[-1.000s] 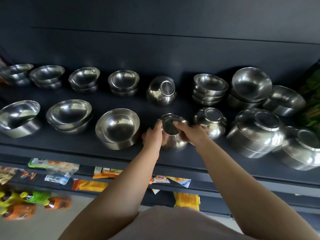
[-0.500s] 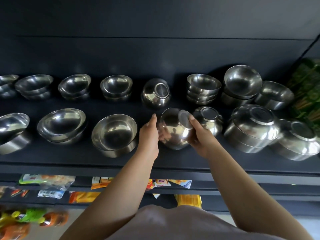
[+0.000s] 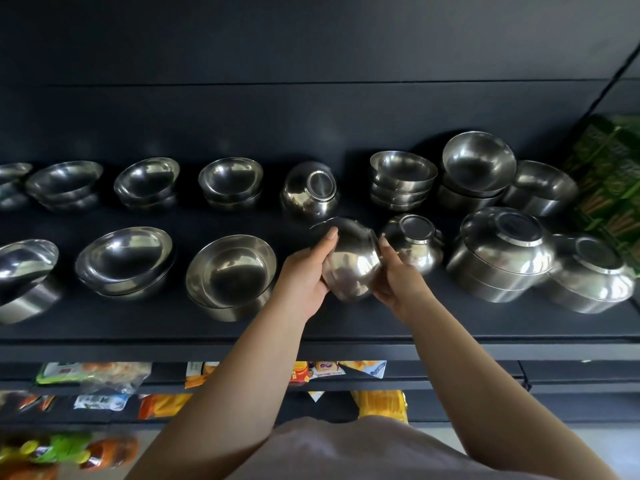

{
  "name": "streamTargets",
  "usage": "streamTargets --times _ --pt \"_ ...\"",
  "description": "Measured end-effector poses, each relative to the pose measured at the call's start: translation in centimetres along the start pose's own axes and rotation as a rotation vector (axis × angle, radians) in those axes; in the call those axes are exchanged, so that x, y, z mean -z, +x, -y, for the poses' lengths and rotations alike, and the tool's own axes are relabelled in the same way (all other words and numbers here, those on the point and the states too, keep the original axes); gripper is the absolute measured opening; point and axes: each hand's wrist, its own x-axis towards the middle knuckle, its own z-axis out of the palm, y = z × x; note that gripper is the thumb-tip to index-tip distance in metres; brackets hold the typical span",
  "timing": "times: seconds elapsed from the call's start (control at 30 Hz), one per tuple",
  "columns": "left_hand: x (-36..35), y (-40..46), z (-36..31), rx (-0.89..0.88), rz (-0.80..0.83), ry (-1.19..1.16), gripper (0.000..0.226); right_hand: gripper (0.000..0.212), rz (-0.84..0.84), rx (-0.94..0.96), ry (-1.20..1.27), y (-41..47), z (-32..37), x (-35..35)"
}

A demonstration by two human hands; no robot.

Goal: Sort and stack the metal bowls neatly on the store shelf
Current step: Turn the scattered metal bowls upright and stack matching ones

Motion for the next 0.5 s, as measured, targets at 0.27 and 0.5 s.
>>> streamTargets --times 0.27,0.5 --pt "-0.2 0.0 -1.2 -0.374 -0.082 1.019 0.048 0.036 0.089 0.077 -0.013 -1.6 0.7 -0.1" --pt "-0.3 0.0 -1.0 -0.467 0.037 1.528 0.057 0.041 0.161 0.019 -0.04 -2.3 0.2 0.8"
